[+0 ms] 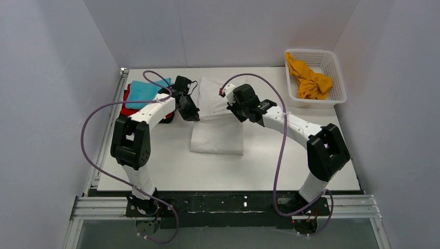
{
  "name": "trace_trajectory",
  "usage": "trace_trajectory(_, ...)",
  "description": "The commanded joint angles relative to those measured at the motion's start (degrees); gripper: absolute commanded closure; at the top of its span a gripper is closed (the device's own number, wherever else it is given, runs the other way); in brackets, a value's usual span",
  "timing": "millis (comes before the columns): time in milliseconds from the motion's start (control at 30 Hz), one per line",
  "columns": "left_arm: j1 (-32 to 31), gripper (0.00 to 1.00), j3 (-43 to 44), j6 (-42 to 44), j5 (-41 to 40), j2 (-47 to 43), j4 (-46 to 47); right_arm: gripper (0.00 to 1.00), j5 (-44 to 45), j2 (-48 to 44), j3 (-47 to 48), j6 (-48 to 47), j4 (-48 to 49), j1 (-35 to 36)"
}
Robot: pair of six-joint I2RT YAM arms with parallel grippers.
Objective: Fold and stack the t-shirts
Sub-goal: Fold the folded rectangular tshirt in 1/3 of the way
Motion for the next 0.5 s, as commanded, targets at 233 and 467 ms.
trace_trajectory(233, 1.0, 1.00, 12.0, 8.6, 1.0, 12.6, -2.1, 0.99, -4.4, 7.3, 3.0, -0.6, 11.4, -7.1)
trace_trajectory(467, 1.2, 0.94, 17.2, 10.9, -2.7, 16.8, -6.8, 0.99, -10.3, 12.1, 5.3, -0.1, 13.0, -9.1)
